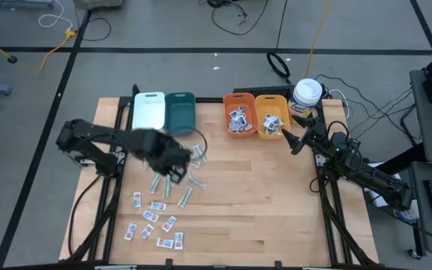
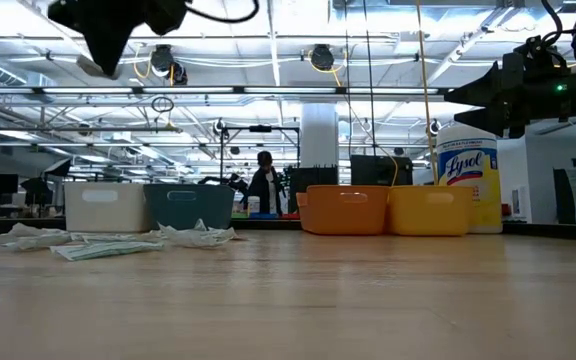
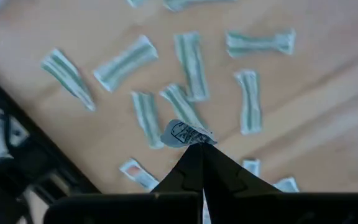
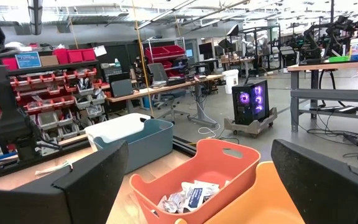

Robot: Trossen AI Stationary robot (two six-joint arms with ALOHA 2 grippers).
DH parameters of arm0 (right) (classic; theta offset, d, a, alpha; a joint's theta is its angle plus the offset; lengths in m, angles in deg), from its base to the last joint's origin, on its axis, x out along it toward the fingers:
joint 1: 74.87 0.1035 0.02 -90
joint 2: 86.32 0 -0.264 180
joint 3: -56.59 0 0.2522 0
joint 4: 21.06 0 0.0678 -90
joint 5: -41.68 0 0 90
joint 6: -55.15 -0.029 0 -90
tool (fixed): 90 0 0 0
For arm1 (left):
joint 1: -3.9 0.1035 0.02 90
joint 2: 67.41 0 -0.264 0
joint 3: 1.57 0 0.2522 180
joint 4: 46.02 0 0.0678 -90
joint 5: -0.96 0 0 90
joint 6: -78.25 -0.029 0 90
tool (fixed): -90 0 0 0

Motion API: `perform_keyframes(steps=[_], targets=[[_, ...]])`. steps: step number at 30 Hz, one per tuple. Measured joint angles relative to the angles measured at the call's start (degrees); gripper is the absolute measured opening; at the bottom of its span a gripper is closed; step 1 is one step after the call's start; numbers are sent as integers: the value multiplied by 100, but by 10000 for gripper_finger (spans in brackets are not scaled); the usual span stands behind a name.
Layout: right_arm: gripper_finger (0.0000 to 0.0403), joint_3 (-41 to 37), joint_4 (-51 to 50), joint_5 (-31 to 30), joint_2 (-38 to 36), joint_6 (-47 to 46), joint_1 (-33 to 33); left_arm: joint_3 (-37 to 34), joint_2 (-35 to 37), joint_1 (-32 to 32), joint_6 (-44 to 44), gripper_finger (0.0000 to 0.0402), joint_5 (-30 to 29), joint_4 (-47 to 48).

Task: Pick & Place First Aid Supplies
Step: Put the ointment pack into the white bin

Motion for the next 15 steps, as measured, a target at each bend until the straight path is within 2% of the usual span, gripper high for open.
perform_keyframes(steps=[8,15], targets=[[392,0,-2,0,0,-2,0,-694,695,1853,-1267,0,13,165],[392,0,-2,-2,0,-2,0,-868,703,3667,-2547,0,-35,229]])
